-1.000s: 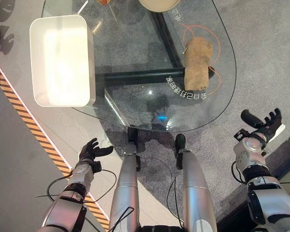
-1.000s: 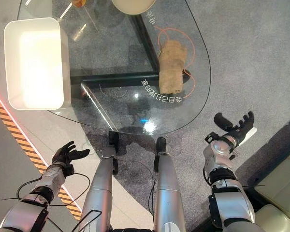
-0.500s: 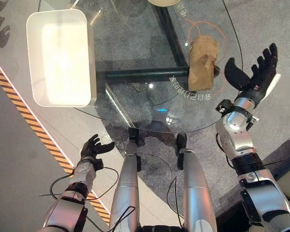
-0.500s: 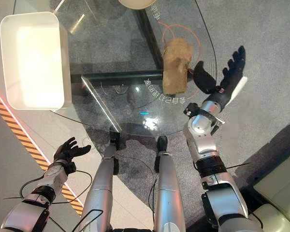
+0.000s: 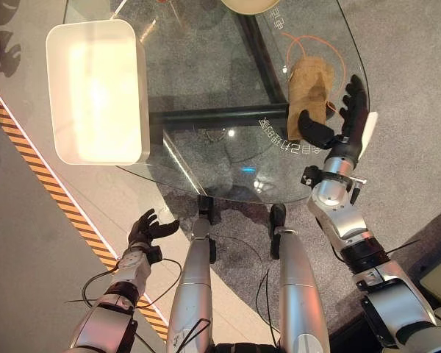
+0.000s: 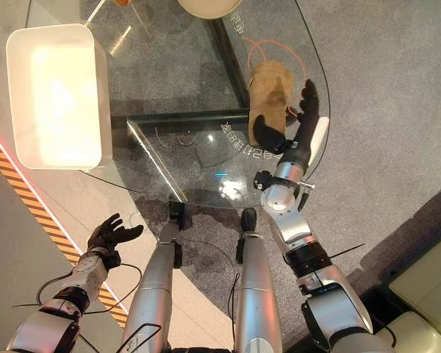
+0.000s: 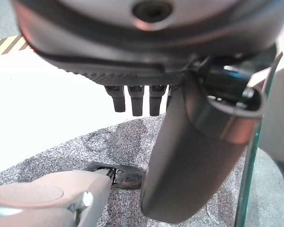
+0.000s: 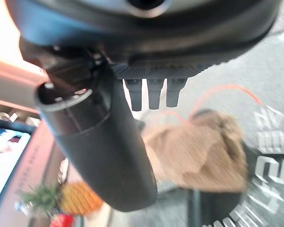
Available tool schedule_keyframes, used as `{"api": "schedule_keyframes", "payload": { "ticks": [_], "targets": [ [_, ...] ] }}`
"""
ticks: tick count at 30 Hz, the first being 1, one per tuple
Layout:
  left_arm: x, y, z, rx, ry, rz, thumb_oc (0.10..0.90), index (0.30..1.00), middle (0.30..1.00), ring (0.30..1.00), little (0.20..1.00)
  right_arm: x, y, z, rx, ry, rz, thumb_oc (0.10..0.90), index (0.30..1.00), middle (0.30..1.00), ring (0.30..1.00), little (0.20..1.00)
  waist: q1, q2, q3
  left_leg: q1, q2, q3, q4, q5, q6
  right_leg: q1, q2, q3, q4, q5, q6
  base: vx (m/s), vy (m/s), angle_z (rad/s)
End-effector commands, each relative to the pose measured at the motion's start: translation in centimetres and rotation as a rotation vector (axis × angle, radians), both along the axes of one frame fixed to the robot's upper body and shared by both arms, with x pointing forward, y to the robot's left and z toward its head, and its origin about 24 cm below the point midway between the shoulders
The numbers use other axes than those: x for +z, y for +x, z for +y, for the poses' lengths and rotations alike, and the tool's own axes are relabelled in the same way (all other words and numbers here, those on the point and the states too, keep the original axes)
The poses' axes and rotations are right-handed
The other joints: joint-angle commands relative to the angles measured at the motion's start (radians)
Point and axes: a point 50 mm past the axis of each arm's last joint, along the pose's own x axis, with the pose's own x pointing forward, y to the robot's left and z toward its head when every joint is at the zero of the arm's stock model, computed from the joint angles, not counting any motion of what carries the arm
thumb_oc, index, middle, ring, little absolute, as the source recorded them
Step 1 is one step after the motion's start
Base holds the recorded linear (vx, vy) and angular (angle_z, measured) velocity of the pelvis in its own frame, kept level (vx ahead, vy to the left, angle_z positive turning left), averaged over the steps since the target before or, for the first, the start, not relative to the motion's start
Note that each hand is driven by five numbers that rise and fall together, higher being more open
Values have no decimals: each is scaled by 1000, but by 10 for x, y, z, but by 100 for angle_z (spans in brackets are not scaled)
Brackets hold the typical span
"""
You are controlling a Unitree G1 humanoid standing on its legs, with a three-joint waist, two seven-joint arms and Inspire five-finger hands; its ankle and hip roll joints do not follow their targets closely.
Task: Wipe the table with a cloth and put it in the basket.
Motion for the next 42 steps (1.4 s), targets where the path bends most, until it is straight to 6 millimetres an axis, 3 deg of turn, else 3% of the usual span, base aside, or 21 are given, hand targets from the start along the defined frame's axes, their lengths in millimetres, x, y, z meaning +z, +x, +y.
{"api": "schedule_keyframes", "payload": {
  "ticks": [1,12,28,42],
  "targets": [
    [-15,-18,10,54,34,53,800,900,900,900,900,40,-3,4,13,-55,-155,800,900,900,900,900,-14,0,-19,32,-89,93,83,-126,77,80,50,-79,-213,92,-41,0,0,0],
    [-14,-13,1,16,41,60,800,900,900,900,900,36,11,16,-24,-168,-23,800,900,900,900,900,1,15,-19,33,-92,96,85,-120,78,76,46,-84,-207,92,-48,0,0,0],
    [-17,-9,-19,-47,36,72,800,900,900,900,900,61,32,-5,-334,-332,-16,800,900,900,900,900,34,57,-19,37,-105,92,91,-120,82,67,36,-90,-190,91,-48,0,0,0],
    [-15,-6,-23,-59,35,69,800,900,900,900,900,48,37,-1,-328,-399,49,800,900,900,900,900,43,66,-19,37,-109,93,82,-114,84,61,35,-97,-189,93,-48,0,0,0]
  ]
}}
